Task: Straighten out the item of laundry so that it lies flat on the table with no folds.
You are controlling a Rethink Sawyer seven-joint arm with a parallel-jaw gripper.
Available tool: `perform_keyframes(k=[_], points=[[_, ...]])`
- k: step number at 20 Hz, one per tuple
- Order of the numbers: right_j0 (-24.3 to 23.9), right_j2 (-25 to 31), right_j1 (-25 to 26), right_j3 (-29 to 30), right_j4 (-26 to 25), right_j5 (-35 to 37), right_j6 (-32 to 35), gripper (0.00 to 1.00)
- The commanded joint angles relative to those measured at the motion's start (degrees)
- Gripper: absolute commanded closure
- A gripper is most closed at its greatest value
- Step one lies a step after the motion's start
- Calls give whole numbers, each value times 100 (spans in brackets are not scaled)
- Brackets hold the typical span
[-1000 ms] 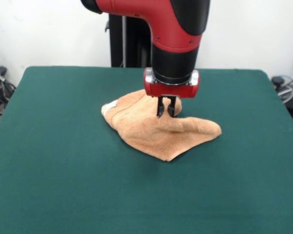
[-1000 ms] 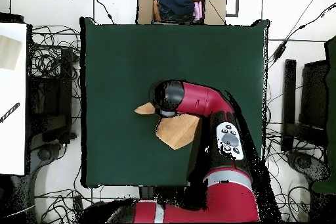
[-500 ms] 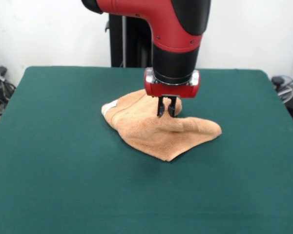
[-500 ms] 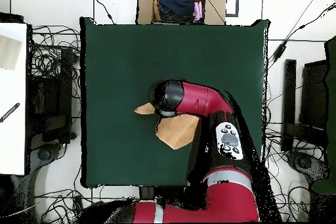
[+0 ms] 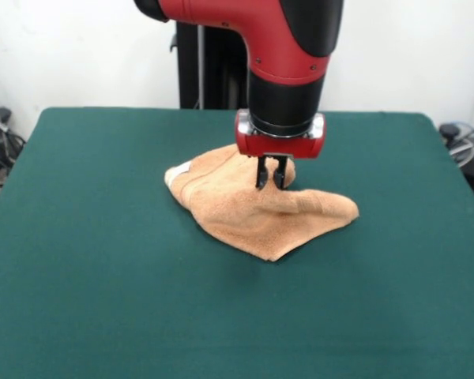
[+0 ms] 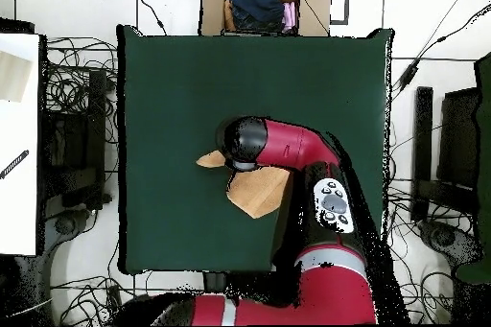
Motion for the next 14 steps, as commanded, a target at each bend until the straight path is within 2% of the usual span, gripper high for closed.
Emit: perform_keyframes(k=[1,14], points=[[205,75,46,149,-191,114,719,100],[516,-120,12,6,-30,275,934,100]])
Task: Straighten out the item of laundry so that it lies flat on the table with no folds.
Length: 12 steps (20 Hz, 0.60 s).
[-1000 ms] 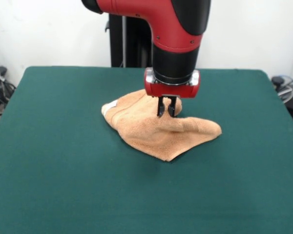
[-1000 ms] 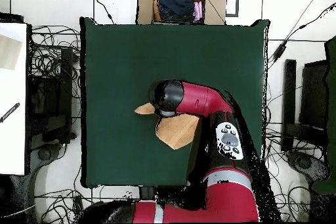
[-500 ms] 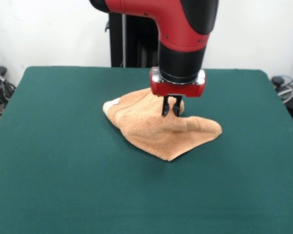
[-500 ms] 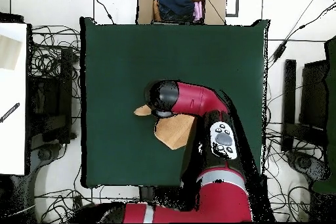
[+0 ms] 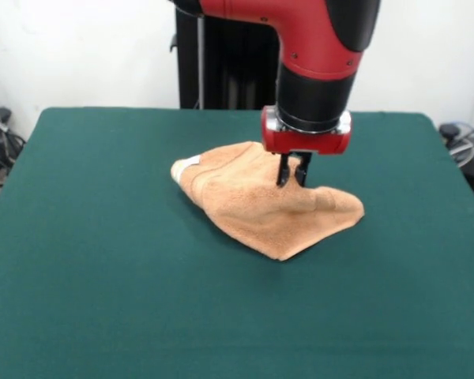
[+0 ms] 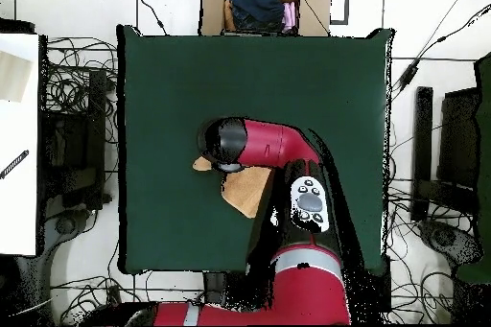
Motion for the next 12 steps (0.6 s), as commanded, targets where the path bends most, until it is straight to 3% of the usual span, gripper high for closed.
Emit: perform_keyframes(k=[1,12], points=[[109,23,47,30,-22,264,921,100],[-81,188,98,140,28,121,746,100]])
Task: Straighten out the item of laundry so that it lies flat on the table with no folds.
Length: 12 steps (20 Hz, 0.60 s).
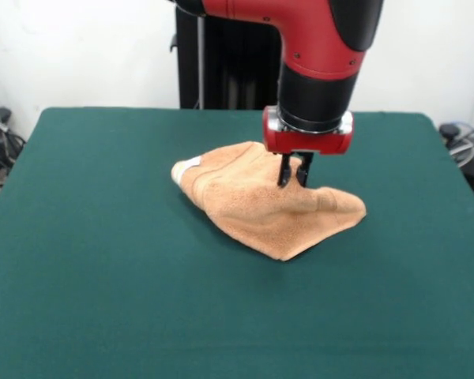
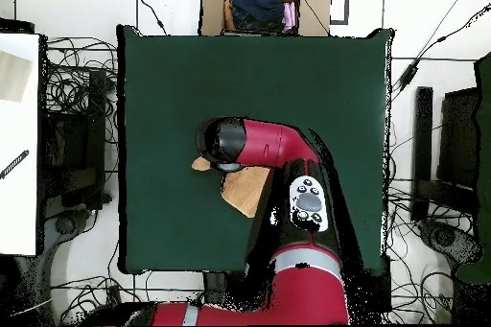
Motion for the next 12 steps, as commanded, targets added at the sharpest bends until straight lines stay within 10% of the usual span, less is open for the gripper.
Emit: perform_keyframes(k=[1,12], points=[[-88,186,102,143,19,113,737,100],[-9,133,-227,198,10,391,697,100]])
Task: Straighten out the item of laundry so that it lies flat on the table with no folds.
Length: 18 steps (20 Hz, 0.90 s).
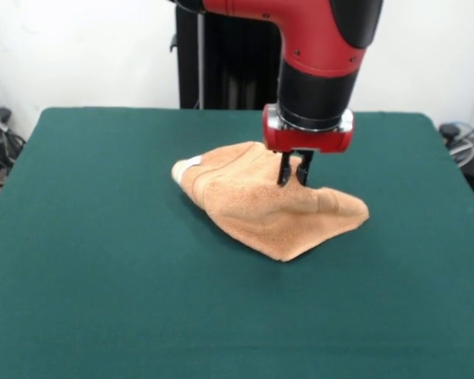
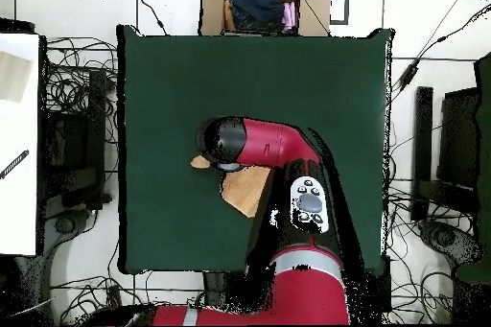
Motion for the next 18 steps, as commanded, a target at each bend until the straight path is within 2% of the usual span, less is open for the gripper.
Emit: perform_keyframes(k=[1,7,18], points=[[22,99,-276,187,9,490,691,100],[157,-26,-749,-31,-26,1227,653,100],[43,94,-700,-45,-52,1224,690,100]])
